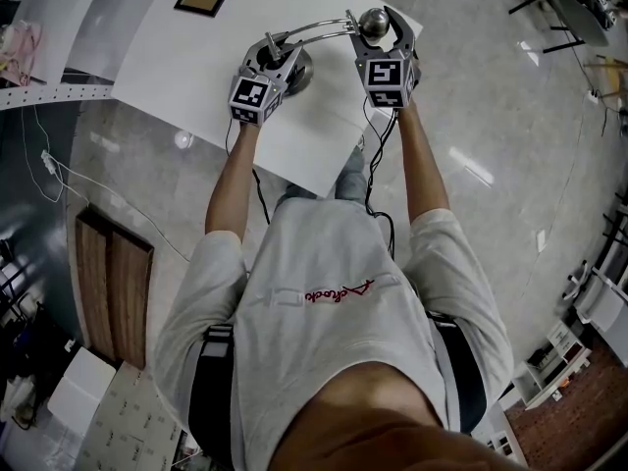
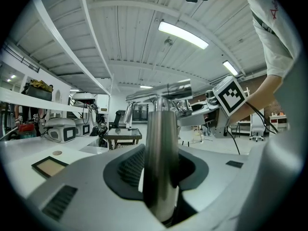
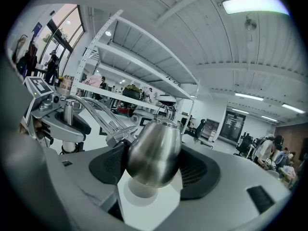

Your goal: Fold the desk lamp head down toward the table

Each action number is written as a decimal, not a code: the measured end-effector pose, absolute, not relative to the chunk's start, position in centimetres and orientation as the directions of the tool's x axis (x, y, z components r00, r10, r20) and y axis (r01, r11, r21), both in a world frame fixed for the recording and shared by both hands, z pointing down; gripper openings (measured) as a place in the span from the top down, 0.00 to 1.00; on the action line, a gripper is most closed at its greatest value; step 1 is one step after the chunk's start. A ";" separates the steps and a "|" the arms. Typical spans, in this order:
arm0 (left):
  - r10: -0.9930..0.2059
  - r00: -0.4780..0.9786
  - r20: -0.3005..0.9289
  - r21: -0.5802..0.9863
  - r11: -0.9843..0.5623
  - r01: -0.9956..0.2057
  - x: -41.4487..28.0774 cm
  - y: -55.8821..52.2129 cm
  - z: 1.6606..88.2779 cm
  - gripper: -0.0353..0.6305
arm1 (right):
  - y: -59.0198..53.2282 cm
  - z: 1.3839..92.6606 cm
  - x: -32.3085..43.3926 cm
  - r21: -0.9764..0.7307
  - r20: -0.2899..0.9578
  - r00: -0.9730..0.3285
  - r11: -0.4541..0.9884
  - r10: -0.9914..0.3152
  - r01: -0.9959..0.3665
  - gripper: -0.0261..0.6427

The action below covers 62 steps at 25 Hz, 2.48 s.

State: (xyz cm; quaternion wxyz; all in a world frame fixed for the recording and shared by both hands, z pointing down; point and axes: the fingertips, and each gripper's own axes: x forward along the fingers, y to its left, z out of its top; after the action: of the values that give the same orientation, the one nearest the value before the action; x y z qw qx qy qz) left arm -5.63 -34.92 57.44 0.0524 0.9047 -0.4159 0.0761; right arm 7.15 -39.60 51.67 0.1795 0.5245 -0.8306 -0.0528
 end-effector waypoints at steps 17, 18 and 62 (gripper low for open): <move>-0.788 0.583 0.199 0.012 -0.593 -0.805 -8.9 -31.8 57.4 0.59 | -34.4 52.3 9.8 0.236 0.262 -0.333 0.395 -0.906 -0.888 0.47; -0.791 0.580 0.197 0.013 -0.589 -0.808 -9.1 -31.5 57.3 0.59 | -34.0 52.3 9.8 0.233 0.260 -0.329 0.390 -0.908 -0.891 0.47; -0.684 0.724 0.094 0.010 -0.726 -0.687 -2.7 -16.0 50.8 0.91 | -15.0 48.3 8.4 -0.209 0.120 -0.362 0.333 -0.924 -0.919 0.94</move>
State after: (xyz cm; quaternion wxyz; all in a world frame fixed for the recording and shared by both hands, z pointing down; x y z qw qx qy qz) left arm -2.75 -16.02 50.81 0.0219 0.9281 -0.3693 0.0419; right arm 8.42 -14.95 48.28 -0.0099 0.5645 -0.8165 0.1209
